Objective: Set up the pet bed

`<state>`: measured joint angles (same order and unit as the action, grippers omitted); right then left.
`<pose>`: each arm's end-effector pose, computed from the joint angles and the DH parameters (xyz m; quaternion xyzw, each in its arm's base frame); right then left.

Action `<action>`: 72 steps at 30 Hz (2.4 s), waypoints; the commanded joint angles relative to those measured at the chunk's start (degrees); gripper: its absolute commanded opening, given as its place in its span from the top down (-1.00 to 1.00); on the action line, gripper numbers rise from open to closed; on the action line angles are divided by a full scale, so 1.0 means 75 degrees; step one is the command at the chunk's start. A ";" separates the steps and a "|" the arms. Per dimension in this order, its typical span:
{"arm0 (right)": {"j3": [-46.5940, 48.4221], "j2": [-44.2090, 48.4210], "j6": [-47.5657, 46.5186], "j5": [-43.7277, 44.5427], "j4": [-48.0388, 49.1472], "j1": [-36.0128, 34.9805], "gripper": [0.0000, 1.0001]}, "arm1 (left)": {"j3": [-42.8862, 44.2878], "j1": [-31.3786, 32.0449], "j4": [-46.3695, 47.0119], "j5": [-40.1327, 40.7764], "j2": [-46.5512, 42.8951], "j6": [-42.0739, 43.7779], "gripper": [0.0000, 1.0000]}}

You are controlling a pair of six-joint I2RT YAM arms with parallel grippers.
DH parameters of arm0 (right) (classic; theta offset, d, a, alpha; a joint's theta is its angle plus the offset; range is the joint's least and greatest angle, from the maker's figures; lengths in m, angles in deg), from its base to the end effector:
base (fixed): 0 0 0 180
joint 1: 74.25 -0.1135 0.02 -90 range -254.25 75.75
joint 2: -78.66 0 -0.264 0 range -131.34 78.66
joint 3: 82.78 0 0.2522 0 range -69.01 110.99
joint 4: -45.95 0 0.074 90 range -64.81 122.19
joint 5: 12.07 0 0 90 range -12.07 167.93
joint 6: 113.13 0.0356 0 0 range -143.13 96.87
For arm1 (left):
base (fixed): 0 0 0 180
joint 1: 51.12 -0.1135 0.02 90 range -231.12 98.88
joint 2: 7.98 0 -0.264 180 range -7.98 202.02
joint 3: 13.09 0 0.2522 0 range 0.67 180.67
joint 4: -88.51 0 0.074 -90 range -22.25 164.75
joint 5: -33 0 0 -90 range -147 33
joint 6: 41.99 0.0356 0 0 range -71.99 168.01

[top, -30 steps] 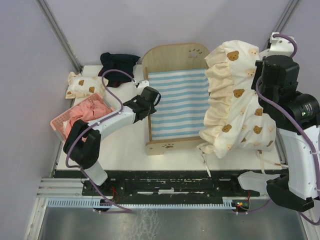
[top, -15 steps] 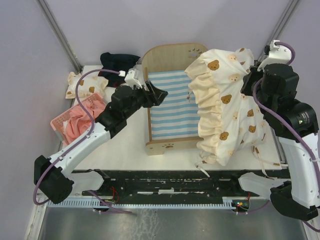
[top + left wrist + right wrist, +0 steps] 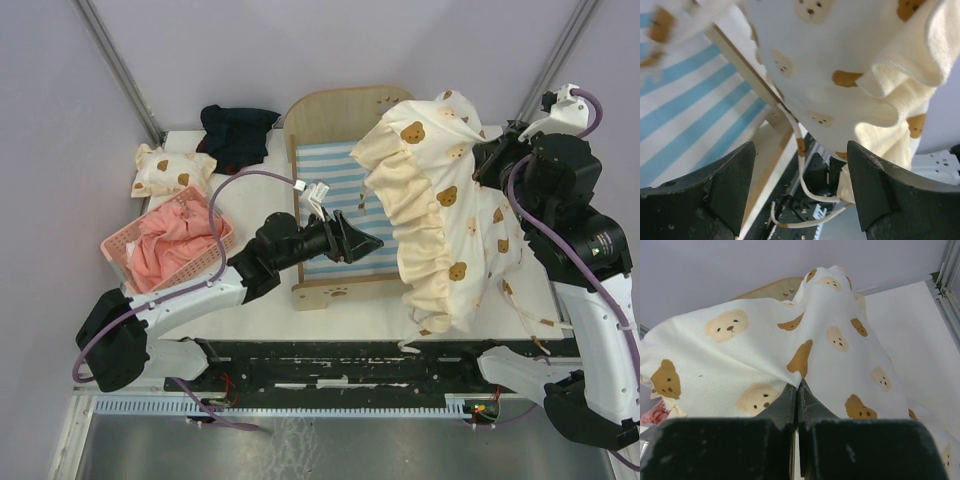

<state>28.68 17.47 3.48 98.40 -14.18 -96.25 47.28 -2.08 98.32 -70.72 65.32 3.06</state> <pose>0.1528 0.0483 0.5204 0.1446 0.7479 0.1368 0.6333 0.1892 -0.2309 0.3040 0.1078 0.7175 -0.5584 0.4022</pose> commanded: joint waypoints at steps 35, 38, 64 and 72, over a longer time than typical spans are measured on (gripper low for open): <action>-0.1690 -0.0018 0.0325 -0.0924 0.3601 0.0026 0.96 | 0.0596 0.1039 -0.0833 0.3586 -0.1208 0.1398 0.95; -0.2156 -0.0235 0.0841 -0.1449 0.4471 0.0021 0.96 | 0.0724 0.0660 -0.1879 0.4037 -0.1574 0.1550 0.95; -0.0789 -0.4795 0.2957 -0.2650 0.7350 -0.0274 0.96 | 0.1277 -0.2998 -0.3388 0.2987 -0.0729 0.1295 0.95; 0.0167 -0.5875 0.3027 -0.2791 0.7034 -0.0370 0.95 | 0.1611 -0.3435 -0.4141 0.3392 -0.0438 0.1375 0.95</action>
<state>24.70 -26.27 25.07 78.49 33.92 -98.63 55.91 -25.82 70.06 -47.98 61.47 10.98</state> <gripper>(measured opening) 0.025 0.035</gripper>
